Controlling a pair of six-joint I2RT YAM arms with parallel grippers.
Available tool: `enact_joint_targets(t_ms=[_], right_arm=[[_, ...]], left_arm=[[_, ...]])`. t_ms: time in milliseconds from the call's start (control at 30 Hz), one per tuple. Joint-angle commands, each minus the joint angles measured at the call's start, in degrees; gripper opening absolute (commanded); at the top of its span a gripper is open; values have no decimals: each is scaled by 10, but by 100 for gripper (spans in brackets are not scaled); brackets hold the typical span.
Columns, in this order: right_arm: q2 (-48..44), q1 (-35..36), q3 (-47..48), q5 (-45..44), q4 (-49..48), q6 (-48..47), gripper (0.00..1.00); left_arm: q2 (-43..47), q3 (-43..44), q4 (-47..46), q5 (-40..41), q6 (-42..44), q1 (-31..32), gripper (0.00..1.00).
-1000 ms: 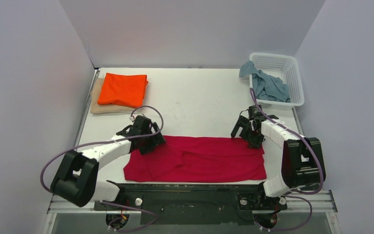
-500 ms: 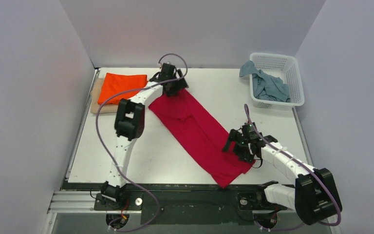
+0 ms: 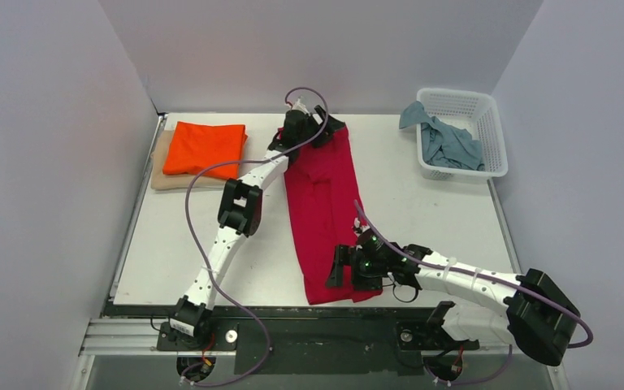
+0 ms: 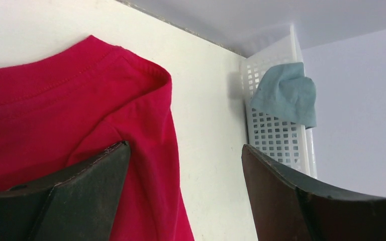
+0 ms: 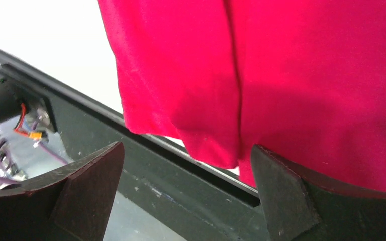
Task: Fold and stack the t-shirts
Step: Rotate the tshirt 90 degrees, then grab the bottom of the folded rectangular tshirt with both arms
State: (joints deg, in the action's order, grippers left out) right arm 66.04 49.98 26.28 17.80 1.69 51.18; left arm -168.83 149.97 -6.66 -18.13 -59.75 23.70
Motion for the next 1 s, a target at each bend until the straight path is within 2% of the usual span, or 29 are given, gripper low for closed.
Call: enact_joint_targets(t_ms=[0, 133, 233, 267, 367, 433, 467, 500, 533, 567, 600, 633, 700, 867, 967], right_arm=[[-31, 3, 51, -95, 93, -10, 91], [-110, -1, 80, -203, 164, -14, 95], [-166, -20, 83, -251, 209, -2, 100], [-187, -26, 80, -254, 217, -1, 100], [-226, -70, 66, -254, 259, 0, 100], [-241, -97, 56, -245, 280, 3, 100], [-247, -105, 50, -240, 283, 5, 99], [-257, -114, 37, -235, 287, 12, 98], [-260, -117, 29, -234, 288, 17, 96], [-263, -122, 16, -226, 289, 27, 95], [-263, -123, 11, -218, 288, 31, 93], [-258, -125, 4, -197, 285, 35, 90], [-246, -126, -3, -166, 284, 38, 86], [-225, -126, -28, -143, 258, 49, 75], [-226, -127, -49, -147, 245, 59, 69]], left_arm=[[43, -10, -31, 9, 57, 23, 92], [109, -2, -16, 0, 102, 27, 92], [205, -17, 47, -29, 129, 38, 92], [228, -43, 56, -47, 147, 41, 92], [372, -131, 177, -56, 200, 68, 92], [466, -255, 269, -6, 257, 99, 92], [499, -293, 319, 56, 287, 114, 92], [569, -385, 335, 91, 294, 147, 92], [602, -436, 344, 152, 290, 164, 92], [674, -549, 336, 173, 283, 196, 92], [745, -601, 312, 191, 267, 211, 92], [777, -705, 301, 198, 255, 240, 92], [871, -831, 279, 215, 208, 277, 92], [1060, -1064, 275, 259, 66, 376, 88], [1117, -1147, 270, 262, 0, 407, 81]])
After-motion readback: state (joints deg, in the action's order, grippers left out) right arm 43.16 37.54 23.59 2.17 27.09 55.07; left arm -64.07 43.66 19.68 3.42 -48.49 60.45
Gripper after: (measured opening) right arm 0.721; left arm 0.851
